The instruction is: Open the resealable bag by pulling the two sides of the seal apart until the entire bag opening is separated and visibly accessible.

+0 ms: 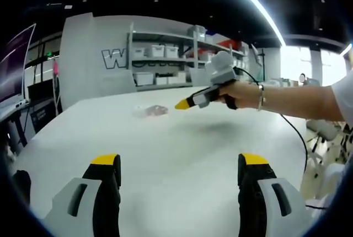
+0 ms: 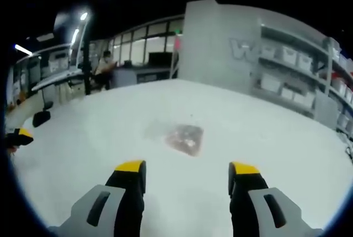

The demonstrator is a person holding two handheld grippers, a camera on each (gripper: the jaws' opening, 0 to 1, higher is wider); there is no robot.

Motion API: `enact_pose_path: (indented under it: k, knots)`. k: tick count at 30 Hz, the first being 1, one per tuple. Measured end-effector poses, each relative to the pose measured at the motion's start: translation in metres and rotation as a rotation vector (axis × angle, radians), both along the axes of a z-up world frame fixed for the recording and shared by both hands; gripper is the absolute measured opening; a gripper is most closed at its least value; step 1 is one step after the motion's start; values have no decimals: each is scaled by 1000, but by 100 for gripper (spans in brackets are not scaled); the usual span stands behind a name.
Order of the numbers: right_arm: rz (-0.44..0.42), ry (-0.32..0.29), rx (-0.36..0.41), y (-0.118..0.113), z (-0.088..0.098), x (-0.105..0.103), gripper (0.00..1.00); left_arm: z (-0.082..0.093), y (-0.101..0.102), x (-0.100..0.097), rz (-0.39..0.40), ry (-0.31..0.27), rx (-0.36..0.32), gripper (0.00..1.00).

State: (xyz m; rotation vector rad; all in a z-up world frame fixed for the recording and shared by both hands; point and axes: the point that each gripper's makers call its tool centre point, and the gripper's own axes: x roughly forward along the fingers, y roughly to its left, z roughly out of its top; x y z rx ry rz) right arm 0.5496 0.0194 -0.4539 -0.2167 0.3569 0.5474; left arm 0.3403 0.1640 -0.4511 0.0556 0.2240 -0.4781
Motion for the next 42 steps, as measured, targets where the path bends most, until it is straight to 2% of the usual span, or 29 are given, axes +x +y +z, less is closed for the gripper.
enact_pose_path:
  k: [18, 42]
  knots:
    - [15, -15, -19, 3, -1, 17, 57, -3, 2, 3, 4, 8, -3, 86]
    - [35, -6, -38, 10, -9, 25, 56, -7, 3, 6, 5, 15, -4, 86]
